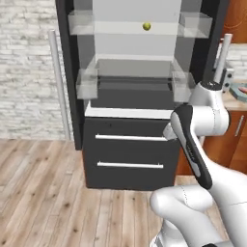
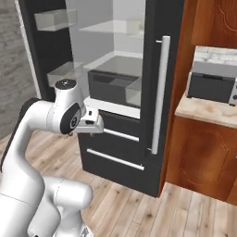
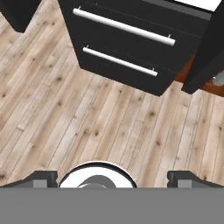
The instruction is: Place one lemon and one steak in each tupperware on the nearby counter, to pack two identical lunches.
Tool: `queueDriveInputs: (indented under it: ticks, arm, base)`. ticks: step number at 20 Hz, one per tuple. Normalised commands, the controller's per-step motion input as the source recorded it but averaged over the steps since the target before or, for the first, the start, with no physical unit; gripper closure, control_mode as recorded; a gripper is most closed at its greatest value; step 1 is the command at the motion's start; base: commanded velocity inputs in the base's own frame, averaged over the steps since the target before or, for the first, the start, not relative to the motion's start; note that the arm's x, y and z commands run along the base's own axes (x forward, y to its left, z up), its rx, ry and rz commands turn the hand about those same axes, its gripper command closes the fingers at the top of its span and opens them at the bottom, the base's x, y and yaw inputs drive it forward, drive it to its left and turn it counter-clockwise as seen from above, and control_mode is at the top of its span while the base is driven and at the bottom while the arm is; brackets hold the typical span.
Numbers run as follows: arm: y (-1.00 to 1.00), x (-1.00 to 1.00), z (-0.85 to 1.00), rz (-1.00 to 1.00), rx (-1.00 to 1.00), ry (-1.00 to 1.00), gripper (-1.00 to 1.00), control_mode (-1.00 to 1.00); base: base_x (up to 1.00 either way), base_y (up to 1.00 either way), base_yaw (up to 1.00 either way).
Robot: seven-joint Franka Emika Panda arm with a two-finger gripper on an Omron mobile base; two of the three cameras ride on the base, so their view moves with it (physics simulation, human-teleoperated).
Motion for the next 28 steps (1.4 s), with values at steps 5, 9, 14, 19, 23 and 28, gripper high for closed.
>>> queueDriveInputs:
  ticks: [5,9,14,19,23,28]
  arm:
    - [0.0,0.0,0.0,0.0,0.0,0.0,-1.0,1.0]
    - [0.0,0.0,0.0,0.0,0.0,0.0,-1.0,1.0]
    - [0.0,0.0,0.0,0.0,0.0,0.0,-1.0,1.0]
    - [0.0,0.0,0.0,0.0,0.0,0.0,-1.0,1.0]
    - [0.0,0.0,0.0,0.0,0.0,0.0,-1.0,1.0]
    - [0.0,0.0,0.0,0.0,0.0,0.0,-1.0,1.0]
  base:
    - [0.49,0.85,-0.42]
    - [0.16,0.18,-0.18]
    - [0.07,-0.07,0.0]
    - [0.49,0.0,0.0]
    - [0.83,0.0,0.0]
    - [0.94,0.0,-0.01]
